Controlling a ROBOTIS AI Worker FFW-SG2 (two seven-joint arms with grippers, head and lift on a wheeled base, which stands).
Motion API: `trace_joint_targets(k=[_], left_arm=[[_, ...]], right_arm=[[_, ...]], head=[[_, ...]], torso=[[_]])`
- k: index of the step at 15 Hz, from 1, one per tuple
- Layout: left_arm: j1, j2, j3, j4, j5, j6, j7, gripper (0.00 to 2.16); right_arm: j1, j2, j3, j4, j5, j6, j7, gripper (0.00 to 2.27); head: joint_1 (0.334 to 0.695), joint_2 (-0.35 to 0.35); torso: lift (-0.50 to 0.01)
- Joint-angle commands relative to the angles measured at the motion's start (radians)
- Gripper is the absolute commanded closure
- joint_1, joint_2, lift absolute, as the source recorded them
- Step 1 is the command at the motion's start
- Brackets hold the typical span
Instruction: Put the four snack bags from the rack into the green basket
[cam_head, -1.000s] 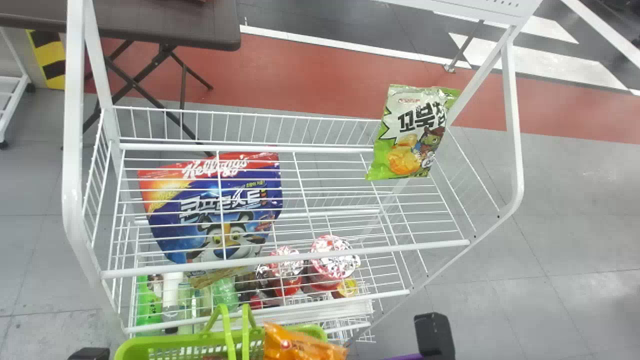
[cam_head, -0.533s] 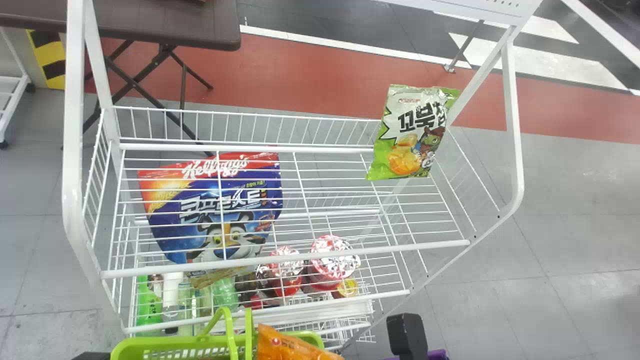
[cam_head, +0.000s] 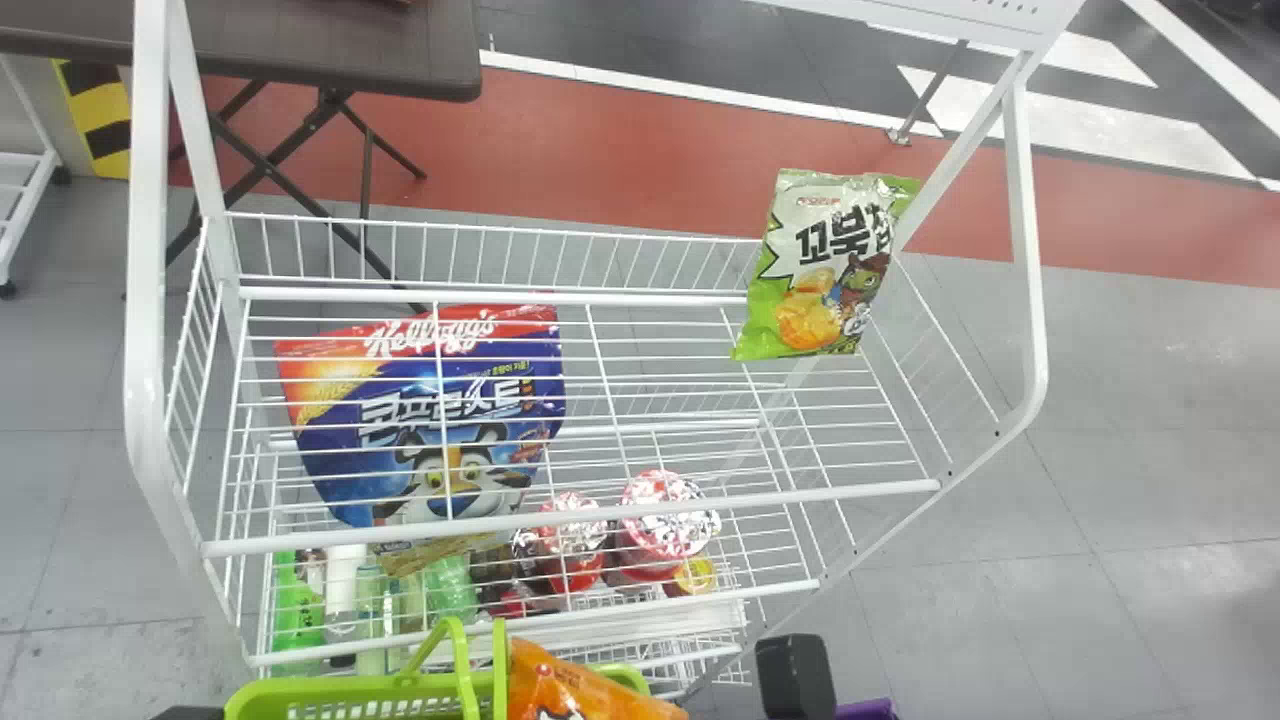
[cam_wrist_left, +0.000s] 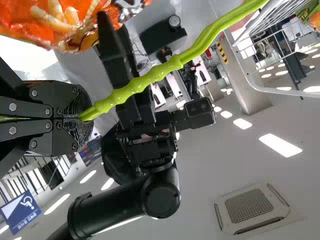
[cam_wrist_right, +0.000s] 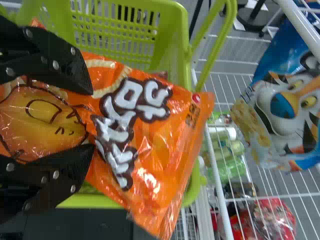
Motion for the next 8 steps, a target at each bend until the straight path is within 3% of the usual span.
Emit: trace_joint_targets(k=[1,4,8], left_arm=[[0.000,0.000,-0.001,0.002,0.000,0.002,0.000,2.13],[0.000,0.000,-0.001,0.002,0.000,-0.001,0.000,2.13],[-0.003,0.000,0.003,0.006,0.000,-0.001,0.001,2.13]], right_arm=[[0.012,0.000,-0.001,-0.016,-0.045,0.007,0.014,0.15],[0.020,0.000,-0.012,-0.020,-0.115,0.010,0.086,0.15],[0.036,0.008,-0.125,-0.068,-0.223,0.059,0.154,0.15]], head=[[0.695,-0.350],[0.695,-0.350],[0.695,-0.350]], torso=[[-0.006],[-0.006],[-0.006]])
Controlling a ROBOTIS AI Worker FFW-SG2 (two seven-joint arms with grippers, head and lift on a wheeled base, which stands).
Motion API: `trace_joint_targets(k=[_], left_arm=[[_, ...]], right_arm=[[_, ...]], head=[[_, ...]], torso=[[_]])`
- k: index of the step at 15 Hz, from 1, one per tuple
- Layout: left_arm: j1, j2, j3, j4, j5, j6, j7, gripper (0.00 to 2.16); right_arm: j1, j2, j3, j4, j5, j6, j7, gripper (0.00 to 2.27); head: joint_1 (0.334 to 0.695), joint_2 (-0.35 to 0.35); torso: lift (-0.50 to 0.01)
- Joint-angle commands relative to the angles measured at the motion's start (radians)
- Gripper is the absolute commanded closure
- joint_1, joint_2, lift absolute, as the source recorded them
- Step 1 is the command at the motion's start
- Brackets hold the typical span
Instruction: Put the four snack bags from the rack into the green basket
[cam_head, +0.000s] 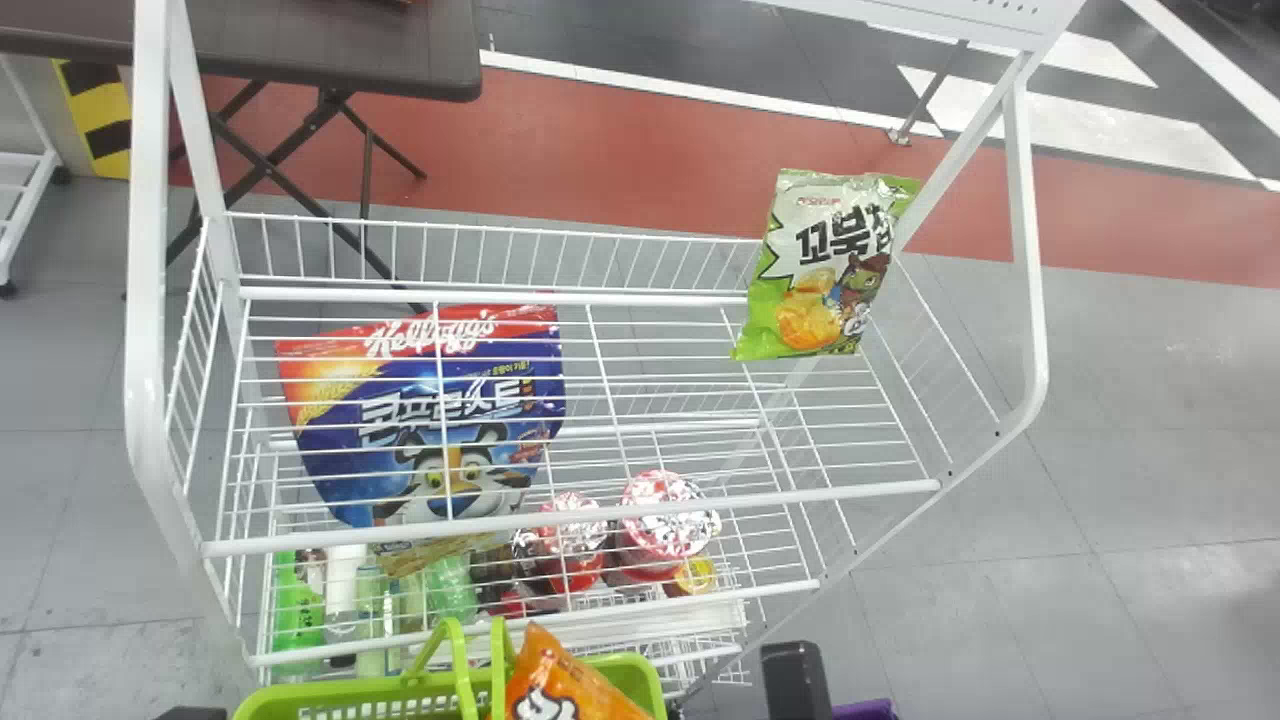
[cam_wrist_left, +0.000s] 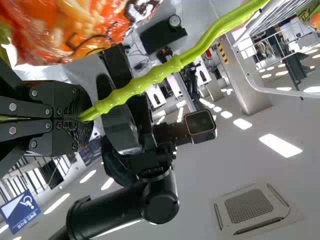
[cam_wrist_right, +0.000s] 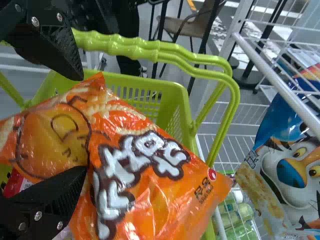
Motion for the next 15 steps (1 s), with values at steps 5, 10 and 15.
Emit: trace_joint_targets(k=[5,10,15], left_arm=[[-0.010,-0.003,-0.007,0.008,-0.003,0.000,0.008,2.13],[-0.013,-0.005,-0.023,0.014,-0.011,0.003,0.015,2.13],[-0.017,-0.003,-0.017,0.021,-0.017,0.003,0.014,2.13]], right_arm=[[-0.011,0.025,-0.257,-0.124,-0.131,0.122,0.078,0.15],[-0.157,0.025,-0.282,-0.060,0.051,-0.477,-0.004,0.13],[-0.517,0.025,-0.253,0.367,0.274,-1.093,-0.116,0.19]], head=[[0.695,-0.350],[0.695,-0.350],[0.695,-0.350]], torso=[[-0.006],[-0.006],[-0.006]])
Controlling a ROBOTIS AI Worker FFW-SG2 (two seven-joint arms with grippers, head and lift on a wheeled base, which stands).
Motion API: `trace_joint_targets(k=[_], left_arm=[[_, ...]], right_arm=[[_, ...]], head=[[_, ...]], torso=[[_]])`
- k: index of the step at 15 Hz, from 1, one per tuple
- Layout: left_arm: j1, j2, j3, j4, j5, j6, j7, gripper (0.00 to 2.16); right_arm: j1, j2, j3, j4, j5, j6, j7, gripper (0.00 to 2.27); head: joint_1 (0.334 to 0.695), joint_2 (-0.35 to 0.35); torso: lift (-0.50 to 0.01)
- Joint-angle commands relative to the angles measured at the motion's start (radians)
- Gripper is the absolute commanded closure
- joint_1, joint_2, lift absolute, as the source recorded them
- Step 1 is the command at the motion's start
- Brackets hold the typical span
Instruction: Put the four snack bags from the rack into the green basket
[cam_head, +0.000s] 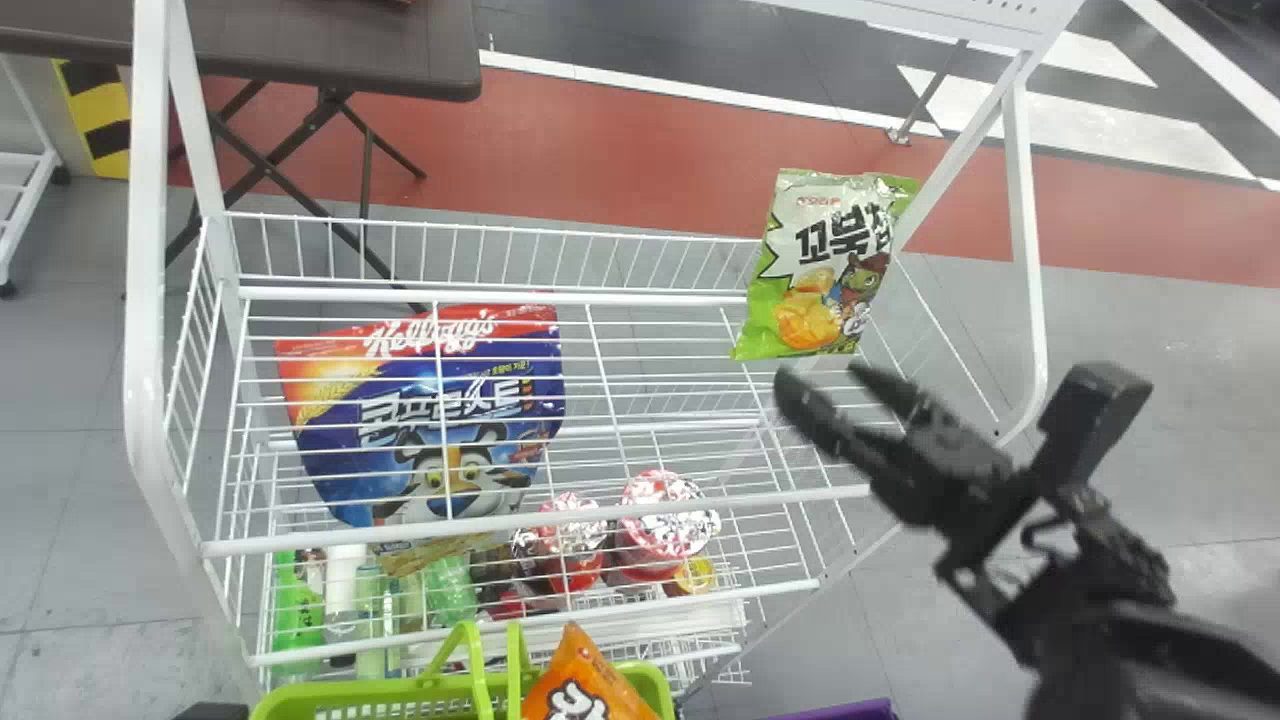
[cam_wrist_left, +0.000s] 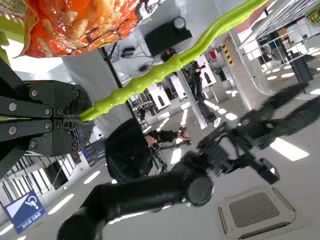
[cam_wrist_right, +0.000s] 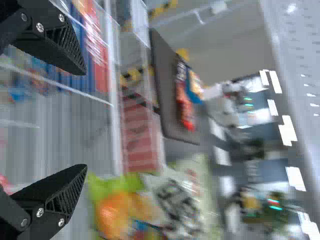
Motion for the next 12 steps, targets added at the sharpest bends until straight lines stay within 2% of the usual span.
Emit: trace_joint_targets(k=[1,3,6,9,12], left_arm=[[-0.001,0.001,0.009,0.001,-0.001,0.000,-0.002,2.13],[-0.001,0.002,0.017,0.001,0.001,0.000,-0.007,2.13],[-0.001,0.002,0.030,0.003,0.006,0.000,-0.008,2.13],[-0.007,0.002,0.034,0.005,0.006,0.000,-0.008,2.13],[-0.021,0.002,0.034,0.015,0.007,0.006,-0.008,2.13]], right_arm=[[-0.183,0.001,-0.005,0.217,0.098,-0.184,-0.022,0.19],[-0.292,0.001,-0.020,0.346,0.153,-0.208,-0.028,0.19],[-0.378,-0.049,-0.013,0.504,0.182,-0.257,-0.057,0.19],[-0.429,-0.063,-0.009,0.631,0.233,-0.349,-0.117,0.19],[-0.462,-0.098,-0.003,0.721,0.247,-0.371,-0.144,0.19]], head=[[0.695,-0.350],[0.695,-0.350],[0.695,-0.350],[0.695,-0.350],[0.695,-0.350]], torso=[[-0.006],[-0.006],[-0.006],[-0.006],[-0.006]])
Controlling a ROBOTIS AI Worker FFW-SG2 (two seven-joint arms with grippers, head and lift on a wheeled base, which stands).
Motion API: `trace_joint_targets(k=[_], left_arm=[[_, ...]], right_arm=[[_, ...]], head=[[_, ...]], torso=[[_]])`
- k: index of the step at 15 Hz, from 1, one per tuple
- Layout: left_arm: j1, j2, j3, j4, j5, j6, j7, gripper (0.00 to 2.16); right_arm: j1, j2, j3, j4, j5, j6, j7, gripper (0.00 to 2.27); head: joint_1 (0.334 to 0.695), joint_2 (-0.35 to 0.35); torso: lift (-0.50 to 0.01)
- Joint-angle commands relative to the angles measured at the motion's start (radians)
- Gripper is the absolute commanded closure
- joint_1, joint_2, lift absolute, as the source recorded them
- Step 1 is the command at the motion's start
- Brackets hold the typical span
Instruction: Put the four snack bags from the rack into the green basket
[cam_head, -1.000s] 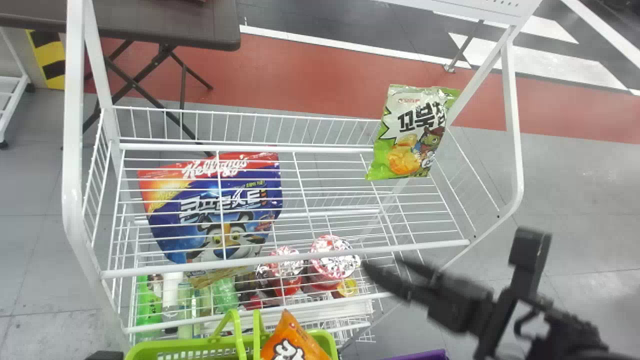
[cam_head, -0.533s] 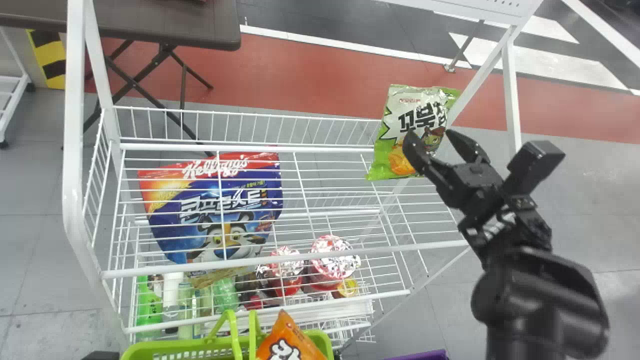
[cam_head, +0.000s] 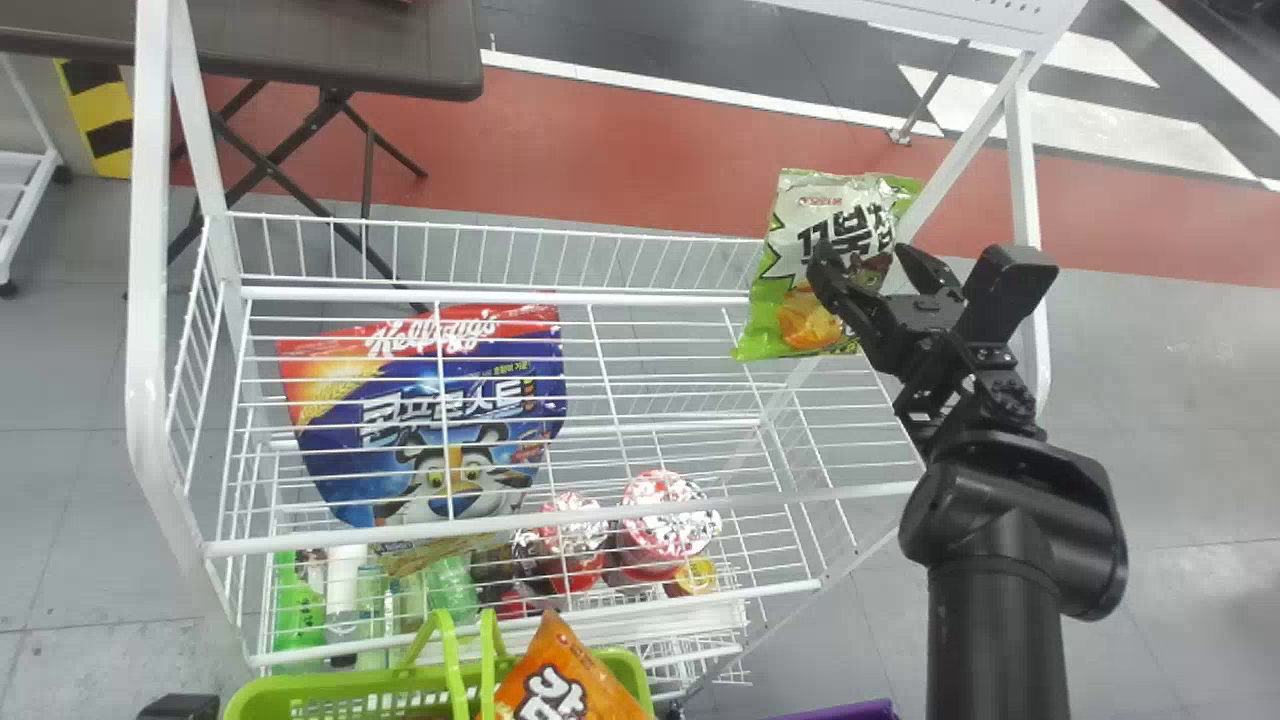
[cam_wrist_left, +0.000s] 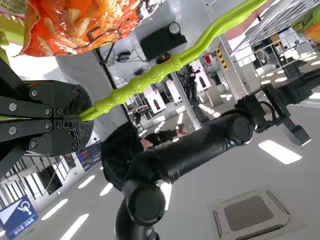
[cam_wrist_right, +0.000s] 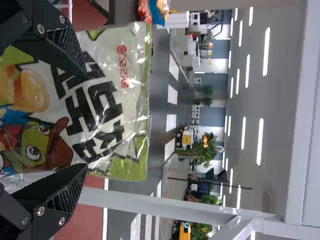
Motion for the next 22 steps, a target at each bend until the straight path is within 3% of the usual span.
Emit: trace_joint_targets(k=[1,2,3,4,5,7,9,15,20,22], left_arm=[[-0.010,0.000,0.000,0.007,0.000,0.003,0.000,2.13],[-0.014,-0.002,0.000,0.012,0.002,0.003,0.000,2.13],[-0.019,-0.002,-0.003,0.016,0.002,0.009,0.000,2.13],[-0.021,-0.002,-0.005,0.016,0.002,0.009,0.000,2.13],[-0.022,-0.002,-0.005,0.016,0.002,0.012,0.000,2.13],[-0.021,0.000,-0.003,0.016,0.002,0.019,0.000,2.13],[-0.022,0.000,-0.003,0.015,0.002,0.031,0.000,2.13],[-0.025,-0.002,-0.021,0.010,-0.006,0.046,0.006,2.13],[-0.028,-0.002,-0.031,0.009,-0.009,0.052,0.008,2.13],[-0.028,-0.002,-0.031,0.009,-0.009,0.052,0.009,2.13]], right_arm=[[-0.026,-0.029,0.005,0.050,0.011,0.003,0.006,0.33],[-0.029,-0.037,0.016,0.053,0.011,0.028,0.015,0.49],[-0.032,-0.047,0.027,0.055,0.013,0.052,0.030,0.98],[-0.041,-0.049,0.024,0.055,0.005,0.120,0.047,1.80],[-0.052,-0.050,0.016,0.056,0.002,0.163,0.072,2.04],[-0.050,-0.054,0.014,0.061,-0.006,0.163,0.084,2.19],[-0.012,-0.049,0.011,0.032,-0.032,0.166,0.098,2.20],[0.158,-0.034,0.005,-0.276,-0.185,0.298,0.101,2.21],[0.302,-0.024,-0.073,-0.625,-0.389,0.678,0.102,2.21],[0.361,0.002,-0.133,-0.796,-0.478,0.927,0.108,2.22]], head=[[0.695,-0.350],[0.695,-0.350],[0.695,-0.350],[0.695,-0.350],[0.695,-0.350],[0.695,-0.350],[0.695,-0.350],[0.695,-0.350],[0.695,-0.350],[0.695,-0.350]], torso=[[-0.006],[-0.006],[-0.006],[-0.006],[-0.006],[-0.006],[-0.006],[-0.006],[-0.006],[-0.006]])
